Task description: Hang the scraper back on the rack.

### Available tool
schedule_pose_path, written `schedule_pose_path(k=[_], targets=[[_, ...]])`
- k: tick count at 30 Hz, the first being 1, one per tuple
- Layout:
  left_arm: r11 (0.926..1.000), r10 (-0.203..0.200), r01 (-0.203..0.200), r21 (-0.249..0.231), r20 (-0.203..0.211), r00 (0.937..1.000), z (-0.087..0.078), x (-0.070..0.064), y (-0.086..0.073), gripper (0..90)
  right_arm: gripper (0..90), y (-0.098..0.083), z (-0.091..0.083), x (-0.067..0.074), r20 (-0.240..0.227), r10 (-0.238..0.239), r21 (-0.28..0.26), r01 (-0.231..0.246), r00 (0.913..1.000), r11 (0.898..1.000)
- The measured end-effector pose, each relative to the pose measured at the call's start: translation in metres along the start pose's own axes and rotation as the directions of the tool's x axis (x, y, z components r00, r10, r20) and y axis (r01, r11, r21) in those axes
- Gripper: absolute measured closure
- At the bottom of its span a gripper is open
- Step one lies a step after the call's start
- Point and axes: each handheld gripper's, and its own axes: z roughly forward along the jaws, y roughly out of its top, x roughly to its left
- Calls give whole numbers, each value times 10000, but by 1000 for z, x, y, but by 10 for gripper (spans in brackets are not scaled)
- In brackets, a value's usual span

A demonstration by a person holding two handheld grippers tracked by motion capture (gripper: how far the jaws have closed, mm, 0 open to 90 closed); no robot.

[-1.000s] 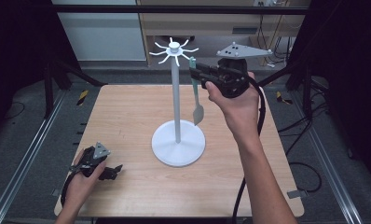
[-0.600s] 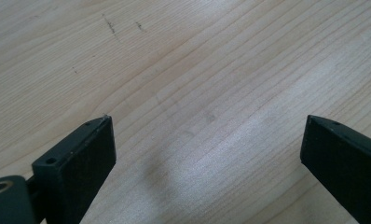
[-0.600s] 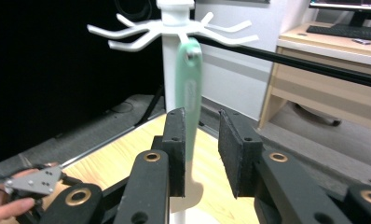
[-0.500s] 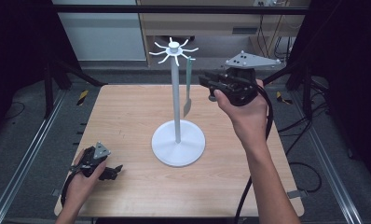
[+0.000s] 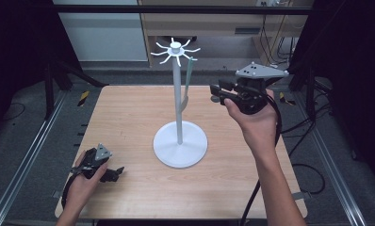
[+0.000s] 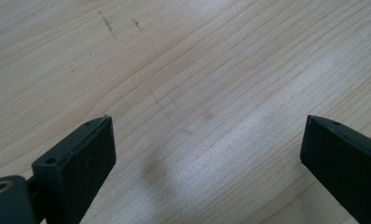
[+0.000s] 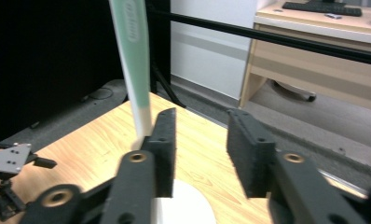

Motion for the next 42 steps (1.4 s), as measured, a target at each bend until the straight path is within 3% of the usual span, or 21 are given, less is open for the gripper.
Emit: schedule_pose_path(k=[5, 12, 17, 22, 27, 42], targets=[[10000, 3, -3, 25, 15, 10000, 1, 0, 0, 30, 452, -6, 2, -3, 223, 82, 230, -87, 9997, 9997], [10000, 26, -25, 22, -22, 10000, 0, -1, 0, 30, 359, -16, 4, -7, 371, 161, 501, -179, 9992, 9986], [10000, 18, -18, -6, -48, 10000, 0, 0, 0, 30, 251, -26, 8, -12, 907, -132, 668, 71, 9958, 9977], [10000, 52, -52, 32, -35, 10000, 1, -1, 0, 30, 152, -44, 7, -19, 1214, 114, 616, -190, 9925, 9979], [10000, 23, -23, -1, -114, 9999, 0, -1, 0, 30, 122, -64, 6, -22, 1483, 178, 743, -291, 9888, 9968], [9999, -110, 107, -132, -274, 9996, -2, 1, -1, 30, 62, -119, 6, -21, 1626, 324, 1411, -557, 9862, 9884]])
